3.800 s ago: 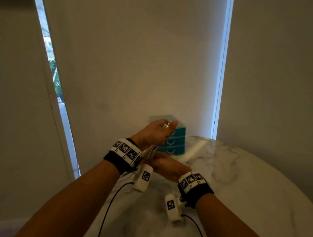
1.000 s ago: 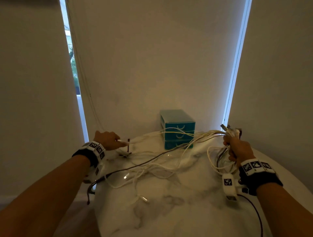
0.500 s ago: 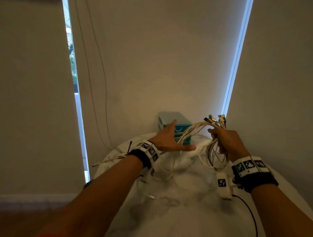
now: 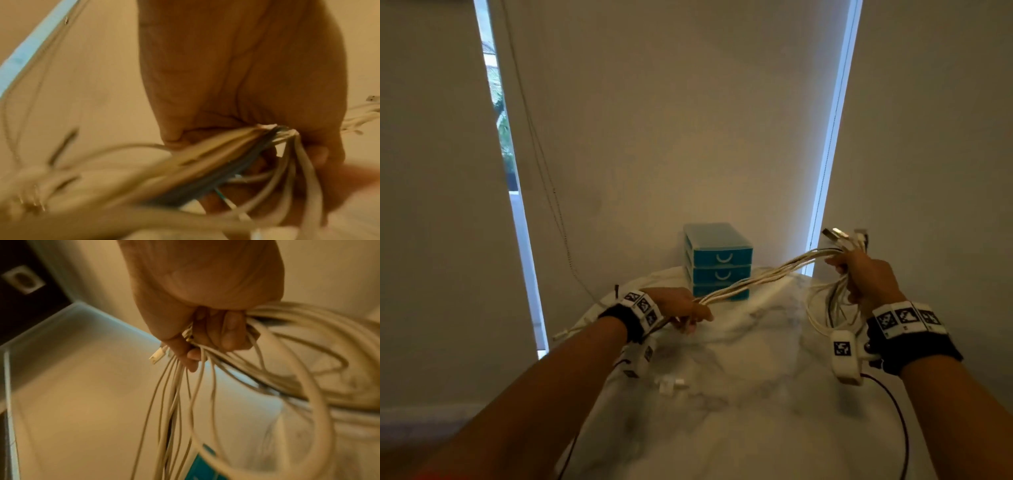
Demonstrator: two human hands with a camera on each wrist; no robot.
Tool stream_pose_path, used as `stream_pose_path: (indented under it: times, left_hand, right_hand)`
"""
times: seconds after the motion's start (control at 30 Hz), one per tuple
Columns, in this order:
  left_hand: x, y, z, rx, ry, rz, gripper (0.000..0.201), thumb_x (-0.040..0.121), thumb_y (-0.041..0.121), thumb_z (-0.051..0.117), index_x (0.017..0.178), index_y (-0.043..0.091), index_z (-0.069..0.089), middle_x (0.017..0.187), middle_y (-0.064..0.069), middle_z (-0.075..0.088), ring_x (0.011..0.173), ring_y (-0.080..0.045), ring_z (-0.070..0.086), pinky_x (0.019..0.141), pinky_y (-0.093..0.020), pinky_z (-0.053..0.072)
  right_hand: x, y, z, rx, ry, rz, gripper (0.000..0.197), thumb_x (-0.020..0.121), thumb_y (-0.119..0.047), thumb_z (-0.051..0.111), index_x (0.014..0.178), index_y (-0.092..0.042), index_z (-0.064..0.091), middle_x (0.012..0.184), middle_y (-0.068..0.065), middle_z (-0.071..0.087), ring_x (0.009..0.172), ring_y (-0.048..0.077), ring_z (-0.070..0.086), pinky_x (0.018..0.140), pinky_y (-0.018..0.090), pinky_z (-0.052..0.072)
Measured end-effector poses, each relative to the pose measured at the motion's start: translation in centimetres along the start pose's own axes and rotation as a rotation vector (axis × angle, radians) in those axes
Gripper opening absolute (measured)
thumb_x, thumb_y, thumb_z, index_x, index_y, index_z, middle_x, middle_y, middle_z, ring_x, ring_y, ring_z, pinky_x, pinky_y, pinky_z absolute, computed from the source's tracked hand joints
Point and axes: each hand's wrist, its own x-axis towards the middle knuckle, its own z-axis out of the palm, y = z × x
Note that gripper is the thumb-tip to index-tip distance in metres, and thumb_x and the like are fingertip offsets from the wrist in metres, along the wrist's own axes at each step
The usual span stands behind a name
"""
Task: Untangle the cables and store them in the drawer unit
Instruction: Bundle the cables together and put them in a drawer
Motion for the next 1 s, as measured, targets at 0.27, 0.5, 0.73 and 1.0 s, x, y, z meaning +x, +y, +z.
stream_pose_path:
  times: [0.27,0.5,0.73,1.0]
  left_hand:
    - [-7.2,-0.9,-10.9,0.642,1.004,0.060,0.033,0.092,0.049,0.073,0.083,0.018,0.075,0.077,-0.004,0.073,0.075,-0.030,0.069,0.063,-0.032,0.048]
    - [-12.3,-8.5,-16.9,0.614,1.102,0.111,0.043,0.097,0.045,0.072,0.069,0.018,0.052,0.062,-0.005,0.054,0.065,-0.035,0.058,0.058,-0.038,0.038]
    - [-10.0,-24.0,-13.2,0.693,0.503,-0.598,0.088,0.080,0.094,0.044,0.132,0.025,0.067,0.140,-0.006,0.066,0.132,-0.029,0.060,0.112,-0.036,0.043]
    - [-11.6,-28.4,-7.0,0.449,0.459,-0.552,0.034,0.104,0.057,0.054,0.096,0.024,0.053,0.090,-0.001,0.069,0.079,-0.019,0.065,0.074,-0.031,0.051]
  right_hand:
    - [-1.1,-0.8,3.9,-0.017,0.032,-0.061,0.036,0.070,-0.047,0.078,0.080,-0.013,0.077,0.081,0.010,0.073,0.077,0.036,0.068,0.074,0.046,0.056]
    - [-1.4,-2.4,4.6,-0.061,0.046,-0.110,0.031,0.074,-0.045,0.078,0.083,-0.016,0.077,0.084,0.008,0.074,0.095,0.040,0.073,0.094,0.054,0.060]
    - [-2.7,-1.1,7.9,-0.467,-0.454,-0.143,0.037,0.092,-0.042,0.079,0.083,-0.007,0.076,0.074,0.011,0.069,0.061,0.023,0.058,0.054,0.029,0.048]
    - [-2.2,0.7,8.0,-0.295,-0.219,-0.132,0.032,0.090,-0.036,0.081,0.084,-0.004,0.076,0.085,0.019,0.072,0.076,0.033,0.065,0.069,0.041,0.053]
